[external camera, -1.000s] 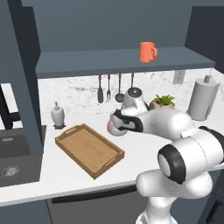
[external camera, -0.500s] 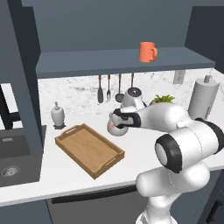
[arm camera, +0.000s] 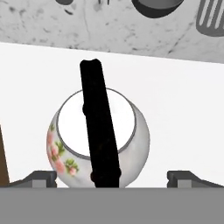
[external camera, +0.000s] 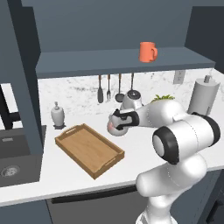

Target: Pick the kettle from the counter and place it on the tray. Then pick the mug from the cabinet and place it on the tray. Then close the cabinet doors.

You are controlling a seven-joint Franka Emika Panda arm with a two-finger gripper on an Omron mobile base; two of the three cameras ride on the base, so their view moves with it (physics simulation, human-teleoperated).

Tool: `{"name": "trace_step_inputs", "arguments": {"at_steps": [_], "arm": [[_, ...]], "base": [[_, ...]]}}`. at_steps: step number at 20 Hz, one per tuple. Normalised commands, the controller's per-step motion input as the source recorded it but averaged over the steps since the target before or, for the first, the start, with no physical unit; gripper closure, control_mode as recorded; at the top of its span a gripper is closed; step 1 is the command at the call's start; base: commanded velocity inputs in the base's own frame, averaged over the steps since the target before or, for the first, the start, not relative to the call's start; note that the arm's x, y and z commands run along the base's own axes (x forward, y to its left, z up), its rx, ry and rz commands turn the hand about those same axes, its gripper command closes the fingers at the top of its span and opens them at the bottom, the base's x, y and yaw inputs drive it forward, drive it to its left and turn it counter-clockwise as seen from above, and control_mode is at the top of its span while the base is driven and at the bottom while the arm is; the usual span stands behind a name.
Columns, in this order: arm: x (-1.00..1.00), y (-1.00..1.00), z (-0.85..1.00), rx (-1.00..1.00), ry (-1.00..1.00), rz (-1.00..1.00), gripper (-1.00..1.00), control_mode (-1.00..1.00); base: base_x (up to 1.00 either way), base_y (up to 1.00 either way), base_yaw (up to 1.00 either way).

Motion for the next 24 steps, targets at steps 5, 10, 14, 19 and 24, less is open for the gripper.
{"name": "trace_step_inputs", "arguments": {"at_steps": [5, 10, 14, 19, 24], "arm": [[0.11, 0.15, -0.05, 0.0, 0.0, 0.0, -1.0, -1.0], [0.09, 0.15, 0.0, 0.0, 0.0, 0.0, -1.0, -1.0], [0.1, 0.1, -0.03, 0.0, 0.0, 0.0, -1.0, -1.0], [0.08, 0.0, -0.09, 0.0, 0.0, 0.0, 1.0, -1.0], [0.0, -0.07, -0.13, 0.0, 0.0, 0.0, 1.0, -1.0]], "base": [[0.0, 0.0, 0.0], [0.0, 0.0, 0.0], [0.0, 0.0, 0.0], [0.0, 0.0, 0.0], [0.0, 0.0, 0.0]]}}
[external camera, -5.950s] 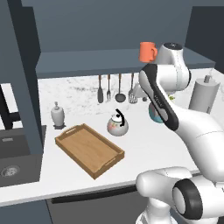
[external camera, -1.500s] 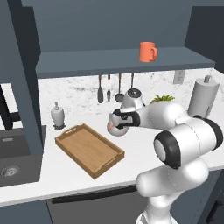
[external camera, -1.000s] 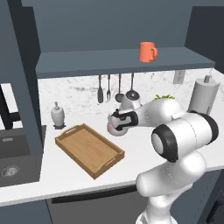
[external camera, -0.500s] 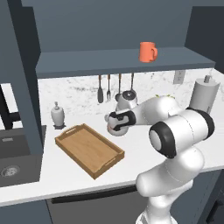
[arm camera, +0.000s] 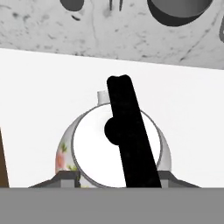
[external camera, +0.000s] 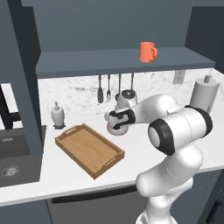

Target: Pick the kettle from the counter and place it on the tray. Then pick the mug from the cabinet and place it on the tray. Then close the cabinet doors.

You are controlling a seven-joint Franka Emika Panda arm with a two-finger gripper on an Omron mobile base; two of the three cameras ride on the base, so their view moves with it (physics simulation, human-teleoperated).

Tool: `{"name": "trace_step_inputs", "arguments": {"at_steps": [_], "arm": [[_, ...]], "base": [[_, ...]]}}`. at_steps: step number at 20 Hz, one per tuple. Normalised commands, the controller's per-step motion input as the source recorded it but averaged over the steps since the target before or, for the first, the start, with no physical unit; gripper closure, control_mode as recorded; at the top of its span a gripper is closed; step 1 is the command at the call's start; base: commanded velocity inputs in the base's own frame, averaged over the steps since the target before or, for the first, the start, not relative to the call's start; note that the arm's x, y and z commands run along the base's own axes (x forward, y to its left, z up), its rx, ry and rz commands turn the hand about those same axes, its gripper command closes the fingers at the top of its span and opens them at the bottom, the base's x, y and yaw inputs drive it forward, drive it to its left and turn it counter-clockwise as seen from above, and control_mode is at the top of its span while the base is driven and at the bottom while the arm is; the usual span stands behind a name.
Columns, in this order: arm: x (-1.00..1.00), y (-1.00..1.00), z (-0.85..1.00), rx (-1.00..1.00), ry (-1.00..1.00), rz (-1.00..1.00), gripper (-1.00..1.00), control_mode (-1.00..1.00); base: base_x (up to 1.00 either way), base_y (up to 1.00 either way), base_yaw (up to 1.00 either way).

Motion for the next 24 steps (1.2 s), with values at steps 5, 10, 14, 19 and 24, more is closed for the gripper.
{"name": "trace_step_inputs", "arguments": {"at_steps": [5, 10, 14, 19, 24], "arm": [[0.0, 0.0, -0.15, 0.0, 0.0, 0.0, 1.0, -1.0], [-0.02, -0.02, -0.05, 0.0, -0.01, 0.0, 1.0, -1.0], [-0.34, -0.11, 0.1, 0.0, -0.01, 0.0, 1.0, -1.0], [-0.62, -0.11, 0.43, 0.0, -0.14, 0.0, 1.0, -1.0], [-0.39, 0.0, 0.65, 0.0, -0.2, 0.0, 1.0, -1.0]], "base": [[0.0, 0.0, 0.0], [0.0, 0.0, 0.0], [0.0, 0.0, 0.0], [0.0, 0.0, 0.0], [0.0, 0.0, 0.0]]}}
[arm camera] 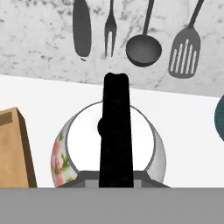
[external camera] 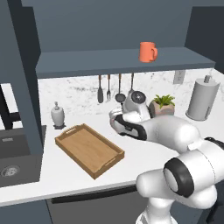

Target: Pick the kettle from the counter and place it on the tray. Then pick the mug from the cabinet and place it on the tray. Then close the cabinet doors.

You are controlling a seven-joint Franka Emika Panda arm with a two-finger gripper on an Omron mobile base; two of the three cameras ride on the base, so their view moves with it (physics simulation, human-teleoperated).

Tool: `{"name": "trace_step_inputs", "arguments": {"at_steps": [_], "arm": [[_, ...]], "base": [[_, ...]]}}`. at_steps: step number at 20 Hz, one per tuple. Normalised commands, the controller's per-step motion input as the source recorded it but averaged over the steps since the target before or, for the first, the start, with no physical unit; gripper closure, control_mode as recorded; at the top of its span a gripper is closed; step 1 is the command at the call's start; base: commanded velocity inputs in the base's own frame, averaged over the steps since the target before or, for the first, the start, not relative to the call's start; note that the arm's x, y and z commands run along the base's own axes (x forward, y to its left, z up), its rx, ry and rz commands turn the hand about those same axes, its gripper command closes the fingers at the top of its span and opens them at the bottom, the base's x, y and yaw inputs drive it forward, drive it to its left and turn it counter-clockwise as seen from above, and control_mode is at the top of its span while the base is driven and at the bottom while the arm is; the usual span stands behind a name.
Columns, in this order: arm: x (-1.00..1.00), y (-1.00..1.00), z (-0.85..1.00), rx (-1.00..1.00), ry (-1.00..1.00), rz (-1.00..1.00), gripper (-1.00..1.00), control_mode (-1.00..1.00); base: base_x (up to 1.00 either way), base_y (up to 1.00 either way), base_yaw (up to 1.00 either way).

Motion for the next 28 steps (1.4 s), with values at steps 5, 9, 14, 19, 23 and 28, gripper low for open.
{"name": "trace_step_inputs", "arguments": {"at_steps": [5, 9, 14, 19, 23, 28], "arm": [[-0.14, 0.18, 0.37, 0.0, -0.02, 0.06, 1.0, -1.0], [0.0, 0.14, 0.24, 0.0, 0.0, 0.18, 1.0, -1.0], [-0.01, 0.36, 0.03, 0.0, 0.0, 0.2, 1.0, -1.0], [-0.01, 0.54, -0.13, 0.0, 0.0, 0.19, 1.0, -1.0], [0.0, 0.67, -0.25, 0.0, 0.0, 0.14, 1.0, -1.0], [0.0, 0.71, -0.31, 0.0, 0.0, 0.13, 1.0, -1.0]], "base": [[0.0, 0.0, 0.0], [0.0, 0.0, 0.0], [0.0, 0.0, 0.0], [0.0, 0.0, 0.0], [0.0, 0.0, 0.0], [0.0, 0.0, 0.0]]}}
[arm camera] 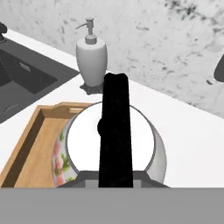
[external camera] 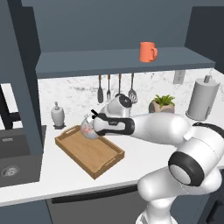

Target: Pick the kettle from the counter and place it on the tray. Then pick the mug from the cabinet and place it on the tray. Then close the cabinet doors.

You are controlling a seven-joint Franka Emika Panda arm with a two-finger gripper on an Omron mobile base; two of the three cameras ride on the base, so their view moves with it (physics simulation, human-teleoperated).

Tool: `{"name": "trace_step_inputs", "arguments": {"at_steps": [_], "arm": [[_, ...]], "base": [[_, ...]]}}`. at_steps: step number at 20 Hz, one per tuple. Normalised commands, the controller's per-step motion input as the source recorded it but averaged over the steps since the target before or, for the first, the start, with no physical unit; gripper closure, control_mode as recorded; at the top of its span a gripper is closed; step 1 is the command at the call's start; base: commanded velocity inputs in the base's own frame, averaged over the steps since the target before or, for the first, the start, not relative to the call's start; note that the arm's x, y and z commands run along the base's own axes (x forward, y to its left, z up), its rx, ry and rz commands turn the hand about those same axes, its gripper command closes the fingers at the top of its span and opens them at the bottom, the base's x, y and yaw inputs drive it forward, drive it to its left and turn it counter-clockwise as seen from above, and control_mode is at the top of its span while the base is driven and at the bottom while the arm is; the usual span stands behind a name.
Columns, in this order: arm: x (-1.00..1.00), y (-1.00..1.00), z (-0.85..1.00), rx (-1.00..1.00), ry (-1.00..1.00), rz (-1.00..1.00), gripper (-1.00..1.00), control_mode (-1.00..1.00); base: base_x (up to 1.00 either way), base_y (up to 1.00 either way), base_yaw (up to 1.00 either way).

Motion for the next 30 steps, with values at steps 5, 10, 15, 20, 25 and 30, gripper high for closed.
{"name": "trace_step_inputs", "arguments": {"at_steps": [5, 10, 15, 20, 25, 30], "arm": [[0.0, 0.74, -0.32, 0.0, 0.0, 0.08, 1.0, -1.0], [0.1, 0.63, -0.27, -0.06, -0.02, 0.0, 1.0, -1.0], [0.18, 0.48, -0.29, -0.1, -0.06, 0.0, 1.0, -1.0], [0.31, 0.51, -0.18, -0.09, -0.02, -0.02, 1.0, -1.0], [-0.04, 0.17, -0.24, -0.07, -0.02, 0.0, 1.0, -1.0], [-0.44, 0.02, -0.31, -0.05, -0.05, 0.0, 1.0, -1.0]], "base": [[0.0, 0.0, 0.0], [0.0, 0.0, 0.0], [0.0, 0.0, 0.0], [0.0, 0.0, 0.0], [0.0, 0.0, 0.0], [0.0, 0.0, 0.0]]}}
